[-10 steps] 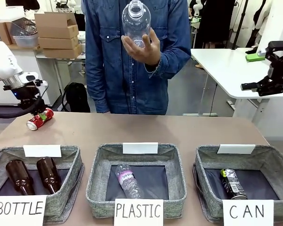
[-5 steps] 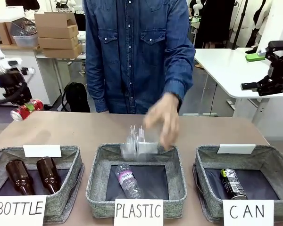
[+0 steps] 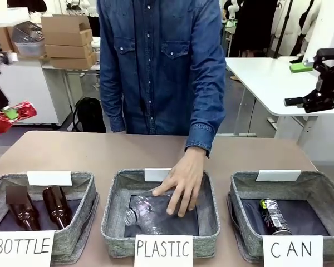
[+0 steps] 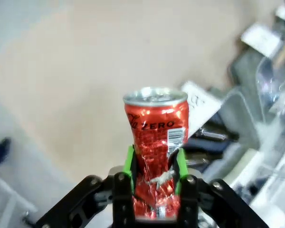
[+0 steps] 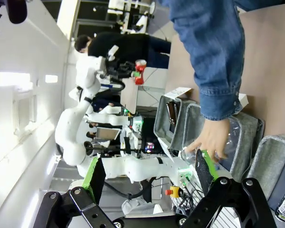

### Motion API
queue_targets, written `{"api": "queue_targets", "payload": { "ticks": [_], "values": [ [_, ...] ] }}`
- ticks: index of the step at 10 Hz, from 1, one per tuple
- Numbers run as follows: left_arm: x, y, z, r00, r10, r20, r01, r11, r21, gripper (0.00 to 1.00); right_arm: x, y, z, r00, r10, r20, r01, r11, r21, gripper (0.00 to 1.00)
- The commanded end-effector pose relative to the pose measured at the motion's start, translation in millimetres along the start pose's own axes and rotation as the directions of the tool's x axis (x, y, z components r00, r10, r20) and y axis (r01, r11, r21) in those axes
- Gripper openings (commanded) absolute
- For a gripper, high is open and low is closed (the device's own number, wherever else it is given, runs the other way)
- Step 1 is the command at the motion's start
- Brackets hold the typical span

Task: Sort the can waste into the basket.
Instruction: Pick up the can waste from the table and place it in the right Fabric basket.

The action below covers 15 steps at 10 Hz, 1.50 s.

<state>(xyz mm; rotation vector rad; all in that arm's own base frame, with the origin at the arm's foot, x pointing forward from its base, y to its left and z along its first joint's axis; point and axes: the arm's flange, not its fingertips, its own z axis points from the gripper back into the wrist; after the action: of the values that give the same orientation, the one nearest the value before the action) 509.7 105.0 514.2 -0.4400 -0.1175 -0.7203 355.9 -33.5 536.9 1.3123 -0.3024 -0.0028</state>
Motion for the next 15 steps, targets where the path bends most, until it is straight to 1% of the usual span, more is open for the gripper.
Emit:
{"api": "queue_targets", "payload": {
  "ticks": [1,2,3,4,9,10,11,12,13,14,15],
  "values": [
    [-38.2,-59.0,-27.5,0.974,-0.226,0.016,0.226,0.974,0.022,0.0,1.1,-0.6,1.1,1.0,0.019,-0.008,-0.019,1.0,0.002,1.0],
    [-46.6,-69.4,-33.4,0.965,-0.263,0.016,0.262,0.963,0.056,0.0,1.1,-0.6,1.1,1.0,0.019,-0.008,-0.019,1.0,0.002,1.0],
    [-47.4,-67.9,-35.5,0.964,-0.264,0.031,0.264,0.964,0.027,0.0,1.1,-0.6,1.1,1.0,0.019,-0.008,-0.019,1.0,0.002,1.0],
    [-30.4,-61.8,-19.1,0.979,-0.202,0.001,0.202,0.979,0.012,0.0,1.1,-0.6,1.1,1.0,0.019,-0.008,-0.019,1.0,0.002,1.0],
    [-30.4,-61.8,-19.1,0.979,-0.202,0.001,0.202,0.979,0.012,0.0,1.1,-0.6,1.1,1.0,0.019,-0.008,-0.019,1.0,0.002,1.0],
    [-32.2,-58.7,-23.1,0.976,-0.215,0.014,0.215,0.977,0.015,0.37,1.1,-0.6,1.1,1.0,0.019,-0.008,-0.019,1.0,0.002,1.0],
    [-28.4,-85.9,-25.3,0.98,-0.184,0.08,0.169,0.972,0.164,0.37,1.1,-0.6,1.1,1.0,0.019,-0.008,-0.019,1.0,0.002,1.0],
    [-1.5,-122.2,-21.0,0.955,-0.294,0.033,0.282,0.938,0.201,0.37,1.1,-0.6,1.1,1.0,0.019,-0.008,-0.019,1.0,0.002,1.0],
    [32.0,-163.1,-13.7,0.915,-0.403,-0.029,0.4,0.89,0.218,0.37,1.1,-0.6,1.1,1.0,0.019,-0.008,-0.019,1.0,0.002,1.0],
    [69.8,-209.0,-7.1,0.89,-0.449,-0.084,0.456,0.865,0.211,0.37,1.1,-0.6,1.1,1.0,0.019,-0.008,-0.019,1.0,0.002,1.0],
    [111.4,-252.4,-5.4,0.882,-0.448,-0.144,0.469,0.866,0.174,0.37,1.1,-0.6,1.1,1.0,0.019,-0.008,-0.019,1.0,0.002,1.0]
  ]
}}
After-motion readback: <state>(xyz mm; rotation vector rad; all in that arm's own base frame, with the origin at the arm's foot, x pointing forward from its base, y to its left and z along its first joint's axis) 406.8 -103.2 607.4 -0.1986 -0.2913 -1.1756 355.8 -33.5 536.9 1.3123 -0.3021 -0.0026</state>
